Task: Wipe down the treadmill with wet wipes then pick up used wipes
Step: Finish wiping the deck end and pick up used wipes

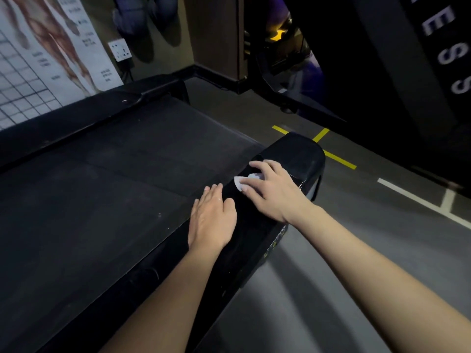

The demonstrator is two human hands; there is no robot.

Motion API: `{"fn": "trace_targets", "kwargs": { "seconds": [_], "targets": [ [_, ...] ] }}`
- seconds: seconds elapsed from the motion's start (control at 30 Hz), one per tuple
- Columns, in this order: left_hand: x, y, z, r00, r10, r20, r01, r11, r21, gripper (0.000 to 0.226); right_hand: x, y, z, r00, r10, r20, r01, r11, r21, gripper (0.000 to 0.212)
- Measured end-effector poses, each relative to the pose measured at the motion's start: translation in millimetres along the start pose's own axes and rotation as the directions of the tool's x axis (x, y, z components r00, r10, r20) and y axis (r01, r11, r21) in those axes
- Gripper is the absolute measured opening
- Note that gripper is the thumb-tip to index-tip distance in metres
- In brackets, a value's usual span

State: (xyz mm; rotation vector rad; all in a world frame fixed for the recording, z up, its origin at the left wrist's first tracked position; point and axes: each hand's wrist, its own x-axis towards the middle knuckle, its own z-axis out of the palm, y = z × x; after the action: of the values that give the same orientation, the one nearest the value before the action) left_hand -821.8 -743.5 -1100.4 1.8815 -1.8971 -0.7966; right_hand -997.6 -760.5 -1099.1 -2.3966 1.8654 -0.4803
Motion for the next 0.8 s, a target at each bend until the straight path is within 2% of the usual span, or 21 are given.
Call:
{"fn": "trace_targets", "kwargs": {
  "seconds": [0.17,0.3,0.37,0.53,0.63,0.8],
  "targets": [
    [2,-2,1,1.000,-0.010,-0.003,0.010,1.000,-0.007,0.060,12,-9,-5,1.000,0.008,0.018,-0.008,0.999,-0.038,0.052],
    [2,-1,1,1.000,-0.010,-0.008,0.010,1.000,-0.008,0.060,27,-16,-17,0.996,0.010,0.085,-0.003,0.997,-0.080,0.032],
    [1,0,0,1.000,-0.014,-0.011,0.014,1.000,-0.019,0.060,34,-17,-24,0.989,0.007,0.150,0.012,0.992,-0.126,0.028],
    [2,-1,0,1.000,-0.015,-0.025,0.015,1.000,-0.025,0.059,58,-32,-39,0.949,0.124,0.291,-0.061,0.974,-0.216,0.033],
    [2,-1,-1,0.999,-0.019,-0.034,0.018,0.999,-0.034,0.059,69,-42,-43,0.935,0.178,0.307,-0.098,0.961,-0.259,0.043],
    [1,1,-2,0.999,-0.021,-0.039,0.019,0.999,-0.036,0.059,71,-44,-42,0.920,0.240,0.309,-0.185,0.963,-0.197,0.043]
  ]
}}
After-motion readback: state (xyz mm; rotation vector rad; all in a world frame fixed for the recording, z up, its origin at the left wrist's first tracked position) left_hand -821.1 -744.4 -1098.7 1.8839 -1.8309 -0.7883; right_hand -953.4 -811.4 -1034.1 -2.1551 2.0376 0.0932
